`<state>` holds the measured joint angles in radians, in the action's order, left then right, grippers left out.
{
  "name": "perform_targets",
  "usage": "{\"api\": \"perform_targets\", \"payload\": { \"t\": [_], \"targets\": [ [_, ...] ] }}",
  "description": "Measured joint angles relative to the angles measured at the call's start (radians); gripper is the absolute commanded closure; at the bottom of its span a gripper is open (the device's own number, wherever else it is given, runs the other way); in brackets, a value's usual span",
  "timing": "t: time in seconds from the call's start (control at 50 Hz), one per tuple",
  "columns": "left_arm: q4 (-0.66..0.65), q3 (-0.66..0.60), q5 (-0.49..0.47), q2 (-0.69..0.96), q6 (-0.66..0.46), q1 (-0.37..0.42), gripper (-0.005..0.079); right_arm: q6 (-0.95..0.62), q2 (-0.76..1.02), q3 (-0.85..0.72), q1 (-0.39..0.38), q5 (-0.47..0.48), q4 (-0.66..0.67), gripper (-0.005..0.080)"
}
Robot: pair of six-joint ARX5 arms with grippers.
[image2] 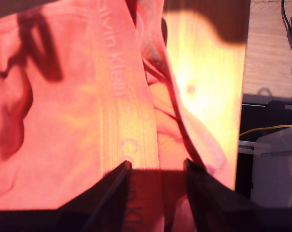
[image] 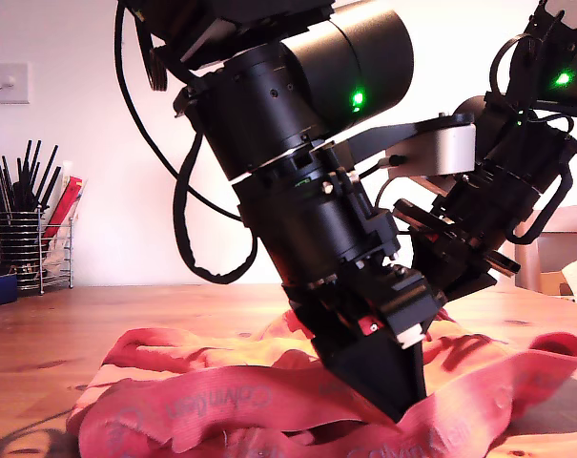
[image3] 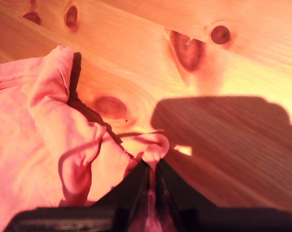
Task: Fold the underwear in front of you. After folding it, place it to the right side.
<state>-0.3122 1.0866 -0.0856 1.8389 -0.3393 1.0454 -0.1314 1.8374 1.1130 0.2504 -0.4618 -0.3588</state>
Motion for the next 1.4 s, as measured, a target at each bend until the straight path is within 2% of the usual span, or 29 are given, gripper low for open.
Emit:
{"api": "perform_targets", "payload": {
  "t": [0.28,0.34,0.54,0.56,0.94,1.28,1.4],
  "targets": [
    [0.005,0.000,0.024,0.026,0.000,0.000,0.0428,0.000,0.000,0.000,0.000,0.000,-0.002,0.0763],
    [0.011,0.000,0.034,0.029,0.000,0.000,0.0479,0.000,0.000,0.000,0.000,0.000,-0.002,0.0763],
    [0.013,0.000,0.038,0.029,0.000,-0.014,0.0760,0.000,0.000,0.000,0.000,0.000,-0.002,0.0763],
    [0.013,0.000,0.038,0.029,-0.001,-0.017,0.0769,0.000,0.000,0.000,0.000,0.000,-0.002,0.0763],
    [0.014,0.001,0.071,0.031,-0.038,-0.046,0.0762,0.000,0.000,0.000,0.000,0.000,-0.001,0.0763],
    [-0.061,0.068,0.117,0.014,-0.057,-0.052,0.0762,0.000,0.000,0.000,0.000,0.000,0.001,0.0763],
    [-0.125,0.068,0.119,-0.013,-0.055,-0.053,0.0762,0.000,0.000,0.000,0.000,0.000,0.000,0.0763]
  ]
}}
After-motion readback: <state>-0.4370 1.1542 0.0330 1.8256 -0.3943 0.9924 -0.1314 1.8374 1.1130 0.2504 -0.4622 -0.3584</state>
